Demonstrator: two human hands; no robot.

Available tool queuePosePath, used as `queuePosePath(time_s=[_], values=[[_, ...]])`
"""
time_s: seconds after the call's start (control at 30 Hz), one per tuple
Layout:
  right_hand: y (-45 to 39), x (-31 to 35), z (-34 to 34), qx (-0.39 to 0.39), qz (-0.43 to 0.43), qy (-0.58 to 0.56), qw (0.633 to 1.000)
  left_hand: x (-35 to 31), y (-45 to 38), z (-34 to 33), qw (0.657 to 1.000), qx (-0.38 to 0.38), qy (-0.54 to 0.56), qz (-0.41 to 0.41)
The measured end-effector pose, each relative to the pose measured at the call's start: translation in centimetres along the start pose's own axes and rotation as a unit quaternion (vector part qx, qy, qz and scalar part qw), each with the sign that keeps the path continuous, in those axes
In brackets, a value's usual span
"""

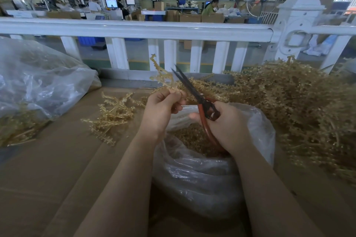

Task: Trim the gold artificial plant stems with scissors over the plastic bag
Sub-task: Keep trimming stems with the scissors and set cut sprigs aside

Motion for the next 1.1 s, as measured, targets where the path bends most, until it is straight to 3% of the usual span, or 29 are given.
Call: queuePosePath(time_s=[0.2,0.33,0.43,0.83,1.1], values=[[-0.4,-0.4,0.4,-0.014,-0.08,-0.176,0.981,-0.1,0.7,-1.9,0.991,0.112,-0.072,-0.001],[-0.6,-0.7,0.5,-0.02,-0.112,-0.232,0.966,0.0,2.0,-3.8,0.972,0.205,-0.112,-0.001],[-0.7,-0.8,0.4,-0.015,-0.129,-0.266,0.955,0.3,2.4,-4.5,0.962,0.236,-0.136,0.005],[-0.7,-0.9,0.2,-0.008,-0.107,-0.26,0.96,0.3,1.2,-2.6,0.993,0.105,-0.054,0.012],[-0.2,0.4,1.0,-0.043,-0.007,-0.118,0.992,-0.2,0.0,0.0,0.999,-0.021,0.028,0.012]])
Point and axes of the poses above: each hand's wrist, its own y-axis away from the middle knuckle, its own z-axis out of the back of the hand, x = y × z, the point moved 7 cm from there along -y, towards the middle knuckle, and after that the axes turned 7 degrees about -x, right-handed, at the moved point
